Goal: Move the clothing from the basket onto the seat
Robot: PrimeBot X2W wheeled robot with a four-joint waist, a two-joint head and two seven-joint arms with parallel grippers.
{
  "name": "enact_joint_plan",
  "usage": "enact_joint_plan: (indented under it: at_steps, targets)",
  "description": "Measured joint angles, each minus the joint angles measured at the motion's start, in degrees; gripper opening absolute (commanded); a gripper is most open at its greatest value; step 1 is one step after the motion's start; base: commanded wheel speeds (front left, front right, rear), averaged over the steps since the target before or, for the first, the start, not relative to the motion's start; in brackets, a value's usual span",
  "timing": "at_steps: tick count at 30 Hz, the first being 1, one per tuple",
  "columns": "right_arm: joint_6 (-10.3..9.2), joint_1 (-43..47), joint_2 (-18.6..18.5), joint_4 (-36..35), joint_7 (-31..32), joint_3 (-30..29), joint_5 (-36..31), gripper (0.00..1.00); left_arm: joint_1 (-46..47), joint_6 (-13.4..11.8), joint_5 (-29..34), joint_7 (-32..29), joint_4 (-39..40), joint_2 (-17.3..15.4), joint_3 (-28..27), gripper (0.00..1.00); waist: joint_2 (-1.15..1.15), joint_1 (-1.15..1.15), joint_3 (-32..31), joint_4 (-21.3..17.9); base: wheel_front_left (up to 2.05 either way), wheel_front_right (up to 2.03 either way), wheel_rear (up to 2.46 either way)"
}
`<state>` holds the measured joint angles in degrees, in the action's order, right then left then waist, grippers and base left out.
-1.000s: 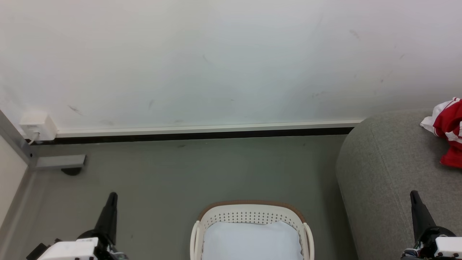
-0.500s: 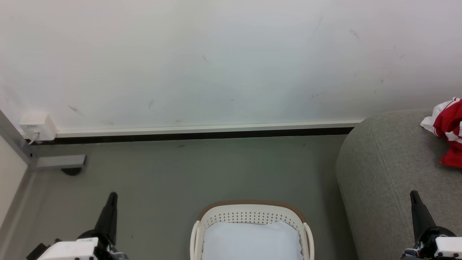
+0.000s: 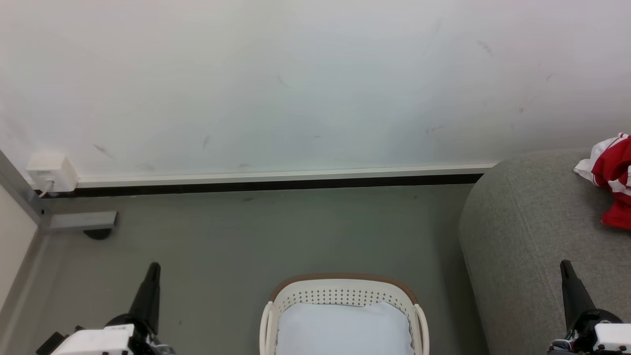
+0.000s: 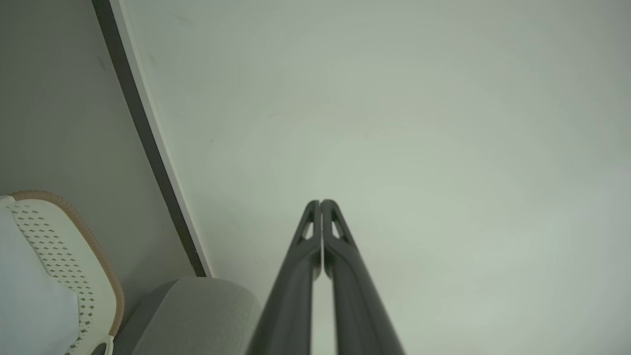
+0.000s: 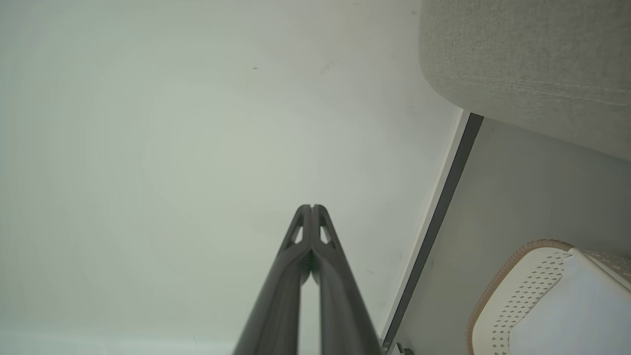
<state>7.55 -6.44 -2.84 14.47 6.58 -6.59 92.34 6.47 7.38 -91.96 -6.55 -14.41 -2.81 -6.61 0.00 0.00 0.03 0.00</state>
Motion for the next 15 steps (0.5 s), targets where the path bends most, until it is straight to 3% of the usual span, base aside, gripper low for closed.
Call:
enact_joint_plan:
  at_steps: [15]
  targets:
    - [0.00, 0.0, 0.0, 0.0, 0.0, 0.0, 0.0, 0.00, 0.0, 0.0, 0.0, 0.0, 0.0, 0.0, 0.0, 0.00, 0.00, 0.00, 0.0, 0.0, 0.00, 0.00, 0.00]
